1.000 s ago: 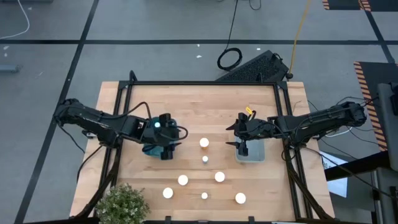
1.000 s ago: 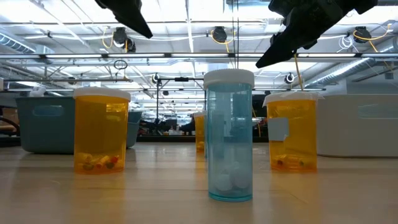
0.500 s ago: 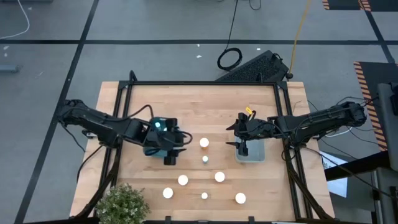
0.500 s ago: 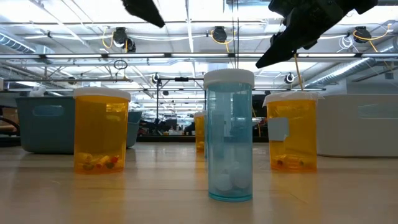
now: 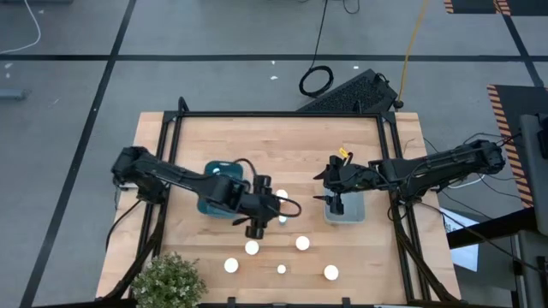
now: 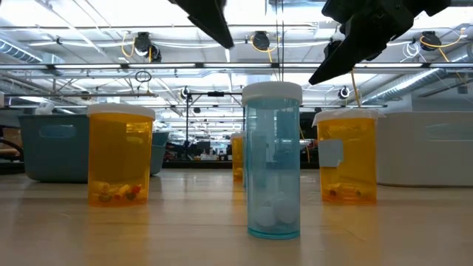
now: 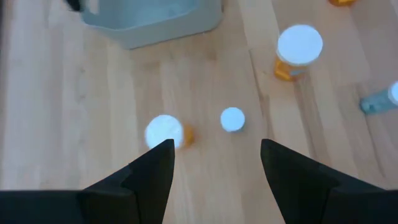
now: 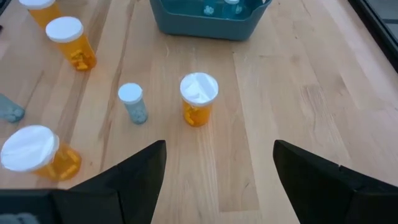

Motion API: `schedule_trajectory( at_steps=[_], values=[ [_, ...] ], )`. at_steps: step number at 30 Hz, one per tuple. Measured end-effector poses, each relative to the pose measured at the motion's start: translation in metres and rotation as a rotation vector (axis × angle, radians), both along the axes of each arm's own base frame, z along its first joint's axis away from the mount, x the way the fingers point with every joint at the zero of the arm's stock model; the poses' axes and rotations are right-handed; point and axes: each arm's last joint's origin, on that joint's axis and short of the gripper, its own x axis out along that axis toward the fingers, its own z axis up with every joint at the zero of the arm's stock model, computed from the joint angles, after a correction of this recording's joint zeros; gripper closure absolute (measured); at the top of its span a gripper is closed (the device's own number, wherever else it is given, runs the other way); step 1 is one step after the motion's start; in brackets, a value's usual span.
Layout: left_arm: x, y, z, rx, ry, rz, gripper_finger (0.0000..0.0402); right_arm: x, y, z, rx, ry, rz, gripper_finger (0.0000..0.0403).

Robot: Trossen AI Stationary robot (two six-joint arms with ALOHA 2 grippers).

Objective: Pick and place medicine bottles into bin by pill shape (circle, oval)
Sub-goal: Put the blue pill bottle into the blue bin

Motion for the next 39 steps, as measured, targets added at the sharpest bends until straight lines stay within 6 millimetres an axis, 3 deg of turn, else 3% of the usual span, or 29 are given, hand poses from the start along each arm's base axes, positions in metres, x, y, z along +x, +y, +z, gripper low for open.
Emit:
schedule_trajectory(
  at_steps=[19,39],
  values=[
    [0.043,-0.008,-0.077,-0.006,0.130,-0.013,0.0158,-0.012,-0.001,0.012,0.008,-0.040,-0.002,0.0115],
    [0.057,-0.001,-0.110,0.015,0.163,-0.002,0.0158,-0.013,-0.001,0.012,0.008,-0.035,-0.002,0.0115]
  ],
)
